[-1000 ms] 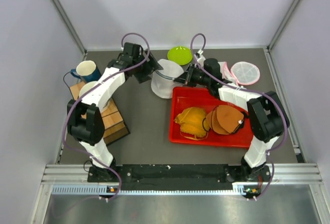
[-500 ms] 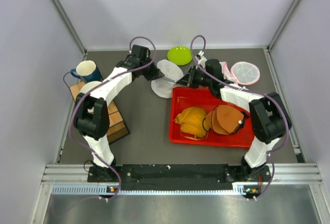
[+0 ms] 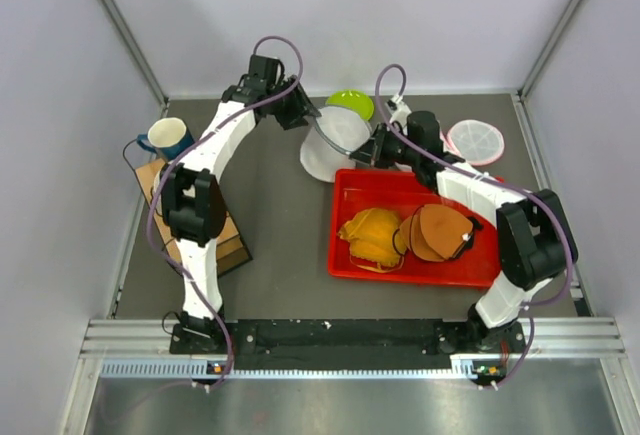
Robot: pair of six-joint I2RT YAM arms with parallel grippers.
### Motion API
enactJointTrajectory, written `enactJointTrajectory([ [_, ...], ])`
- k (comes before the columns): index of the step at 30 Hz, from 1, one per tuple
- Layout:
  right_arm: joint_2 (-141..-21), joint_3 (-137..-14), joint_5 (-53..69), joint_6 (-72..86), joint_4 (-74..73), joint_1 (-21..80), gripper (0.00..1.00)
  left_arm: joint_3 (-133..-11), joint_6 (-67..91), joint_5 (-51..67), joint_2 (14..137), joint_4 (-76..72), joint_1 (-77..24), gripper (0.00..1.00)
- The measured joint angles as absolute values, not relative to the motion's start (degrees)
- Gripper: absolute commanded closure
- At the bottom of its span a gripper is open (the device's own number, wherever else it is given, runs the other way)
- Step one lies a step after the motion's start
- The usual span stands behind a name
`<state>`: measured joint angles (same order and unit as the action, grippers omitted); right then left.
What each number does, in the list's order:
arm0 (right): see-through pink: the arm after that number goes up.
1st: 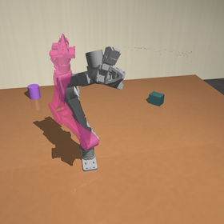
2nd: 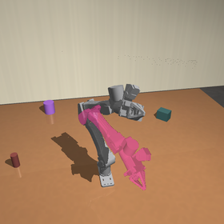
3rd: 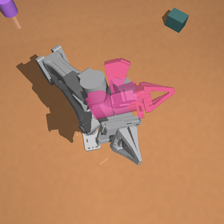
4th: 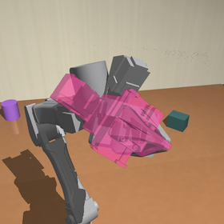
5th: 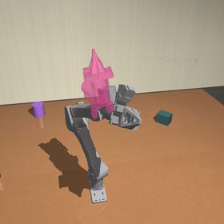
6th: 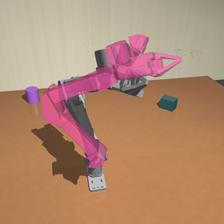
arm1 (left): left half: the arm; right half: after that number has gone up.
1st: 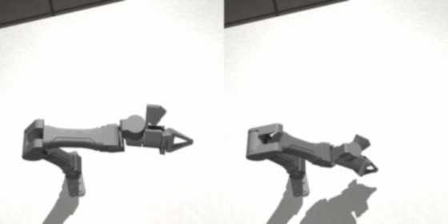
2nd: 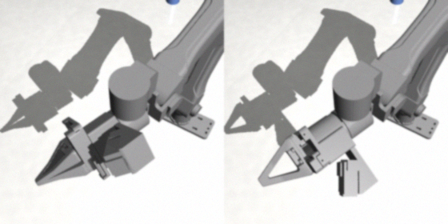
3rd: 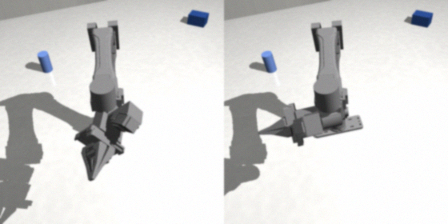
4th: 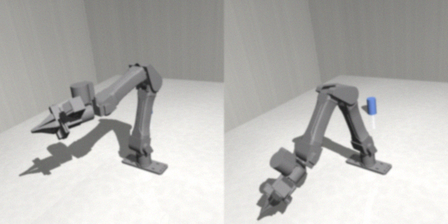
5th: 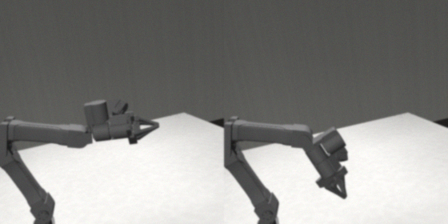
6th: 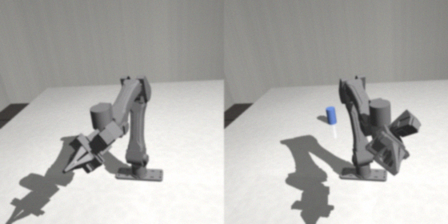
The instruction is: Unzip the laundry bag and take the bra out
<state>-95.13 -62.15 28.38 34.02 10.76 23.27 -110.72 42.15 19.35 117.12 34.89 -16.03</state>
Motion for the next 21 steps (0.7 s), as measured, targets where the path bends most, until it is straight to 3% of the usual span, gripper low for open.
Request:
enactJointTrajectory([
  [1,-95.1,-62.4,28.4,34.4,11.0,23.6,1.0,-112.8,41.9,18.8,118.5,35.2,-15.9,0.17],
  [5,-95.9,-62.5,29.0,38.3,13.3,24.4,1.0,-112.8,40.3,15.2,118.1,36.5,-15.6,0.03],
  [14,-98.6,-62.8,30.0,42.3,16.5,24.4,1.0,-92.0,42.5,10.7,98.3,33.6,-19.7,0.11],
  [21,-98.9,-62.8,30.1,42.6,17.0,24.4,1.0,-91.9,46.0,13.1,104.7,27.8,-23.3,0.21],
])
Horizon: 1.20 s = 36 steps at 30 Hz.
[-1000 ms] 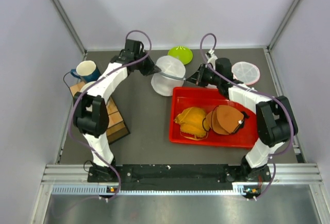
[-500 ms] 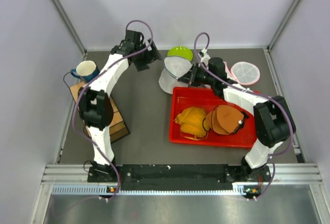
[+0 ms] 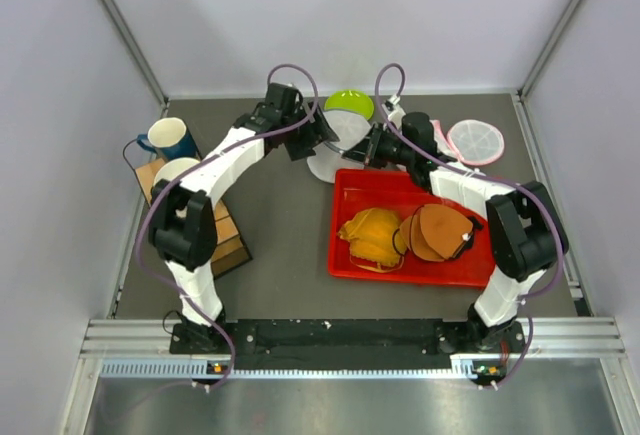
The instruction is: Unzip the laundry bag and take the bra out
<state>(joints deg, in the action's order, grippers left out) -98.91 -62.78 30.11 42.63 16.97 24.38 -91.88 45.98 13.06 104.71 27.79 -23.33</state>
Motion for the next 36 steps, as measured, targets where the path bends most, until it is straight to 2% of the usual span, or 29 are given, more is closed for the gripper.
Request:
enactJointTrajectory([
  [3,-98.9,-62.8,30.1,42.5,16.7,24.4,1.0,-92.1,47.0,13.2,108.6,27.4,-23.3,0.33],
  [5,-98.9,-62.8,29.9,41.9,16.3,24.4,1.0,-92.6,47.9,13.6,110.5,27.6,-23.2,0.61],
  [7,-98.9,-62.8,29.6,41.1,15.3,24.4,1.0,-93.4,48.9,14.1,111.2,27.5,-23.2,0.95],
  [8,-98.9,-62.8,29.6,40.5,14.8,24.4,1.0,-94.0,49.0,14.3,111.2,27.6,-23.4,1.0],
  [21,-96.8,-57.8,30.5,35.5,13.3,16.2,1.0,-98.7,46.3,19.8,111.9,29.0,-19.9,1.0],
  [36,-96.8,-58.2,31.4,34.5,14.2,15.4,1.0,-102.5,39.1,26.3,114.0,33.7,-16.5,1.0],
])
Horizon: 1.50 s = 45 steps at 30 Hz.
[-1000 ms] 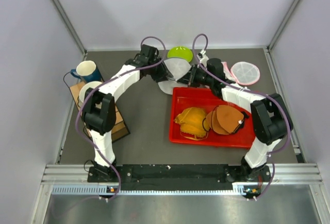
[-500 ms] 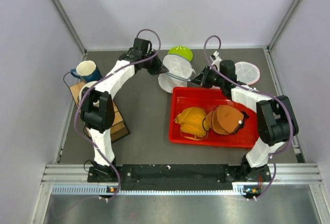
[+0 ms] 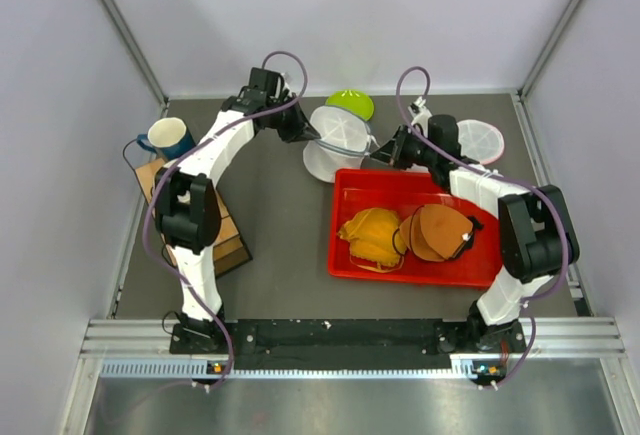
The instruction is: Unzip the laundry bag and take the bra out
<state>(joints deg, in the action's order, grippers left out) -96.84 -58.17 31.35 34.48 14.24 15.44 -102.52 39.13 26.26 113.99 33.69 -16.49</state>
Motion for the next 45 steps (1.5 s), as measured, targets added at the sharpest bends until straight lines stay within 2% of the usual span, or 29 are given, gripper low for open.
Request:
enactJointTrajectory([
  [10,-96.8,-58.2,31.8,34.5,15.7,15.0,1.0,-110.5,35.7,27.8,118.6,37.8,-15.9,1.0],
  [19,-97.3,-58.5,31.5,32.5,14.4,15.0,1.0,-107.5,35.2,28.7,118.4,37.2,-15.6,1.0],
  [30,-100.6,-65.5,29.6,27.6,7.4,14.9,1.0,-102.8,35.0,29.1,114.0,34.6,-14.9,1.0],
  [31,-100.6,-66.0,29.5,27.2,6.9,14.9,0.78,-102.2,35.0,29.2,113.6,34.1,-14.9,1.0],
  [32,-100.6,-66.5,29.5,26.8,6.1,14.9,0.6,-101.5,35.0,29.3,113.1,33.4,-14.9,1.0],
  [33,-100.6,-67.0,29.3,26.4,5.2,14.9,0.49,-100.7,35.1,29.3,112.6,33.0,-14.9,1.0],
  [34,-100.6,-67.7,28.3,25.8,3.9,14.9,0.21,-99.9,35.2,29.1,112.2,32.7,-14.9,1.0],
  [35,-100.6,-68.1,27.6,25.5,3.1,14.8,0.12,-99.0,35.2,28.9,111.8,32.4,-14.8,1.0],
  [40,-99.6,-69.9,22.9,22.5,-1.2,13.9,0.02,-94.7,36.1,26.8,110.3,30.6,-14.9,1.0],
  [45,-96.1,-71.4,17.2,19.4,-5.8,16.4,0.01,-91.5,37.8,25.6,109.2,27.7,-16.2,1.0],
])
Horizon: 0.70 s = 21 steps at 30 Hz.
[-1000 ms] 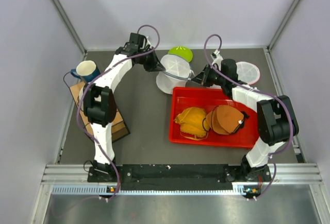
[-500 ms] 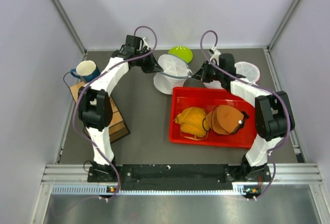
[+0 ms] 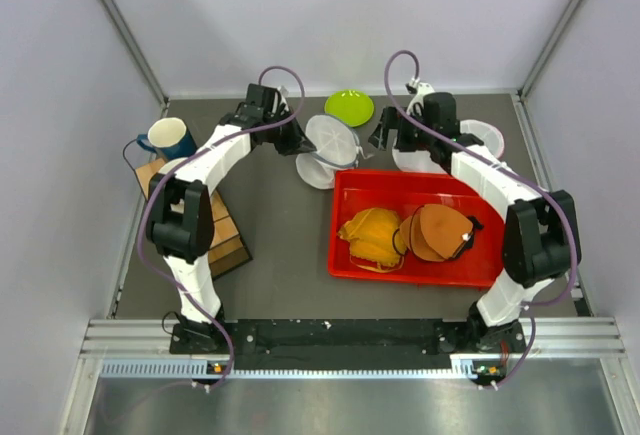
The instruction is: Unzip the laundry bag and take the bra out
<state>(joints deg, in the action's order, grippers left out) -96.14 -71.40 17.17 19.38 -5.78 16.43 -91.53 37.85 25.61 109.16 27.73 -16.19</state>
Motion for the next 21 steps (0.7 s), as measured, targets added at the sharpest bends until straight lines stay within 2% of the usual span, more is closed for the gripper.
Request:
enactJointTrajectory([
  [8,-93.7,-73.3,13.2,16.1,-7.6,24.0,0.01,-86.8,39.9,23.7,105.6,24.8,-17.7,1.0],
  [9,-93.8,-73.3,13.2,16.1,-7.9,24.2,0.01,-86.6,40.2,23.5,105.2,24.5,-17.8,0.96],
  [10,-93.8,-73.3,13.1,16.2,-8.2,24.2,0.01,-86.5,40.2,23.3,105.1,24.4,-18.0,0.82],
  [12,-93.8,-73.3,13.0,16.3,-8.3,24.3,0.01,-86.5,40.2,22.9,104.7,23.9,-18.4,0.65],
  [13,-93.8,-73.3,12.8,16.3,-8.3,24.3,0.01,-86.5,40.1,22.8,104.6,23.9,-18.6,0.45],
  [15,-93.8,-73.3,12.4,16.5,-8.3,24.5,0.01,-86.6,39.4,22.4,104.3,24.2,-18.8,0.29],
  [17,-93.8,-73.3,11.8,16.6,-8.3,25.1,0.01,-87.4,38.5,21.5,104.0,25.3,-18.9,0.18],
  [21,-93.8,-73.3,10.9,16.5,-8.3,26.9,0.01,-91.7,36.5,19.8,103.9,28.4,-18.4,0.14],
])
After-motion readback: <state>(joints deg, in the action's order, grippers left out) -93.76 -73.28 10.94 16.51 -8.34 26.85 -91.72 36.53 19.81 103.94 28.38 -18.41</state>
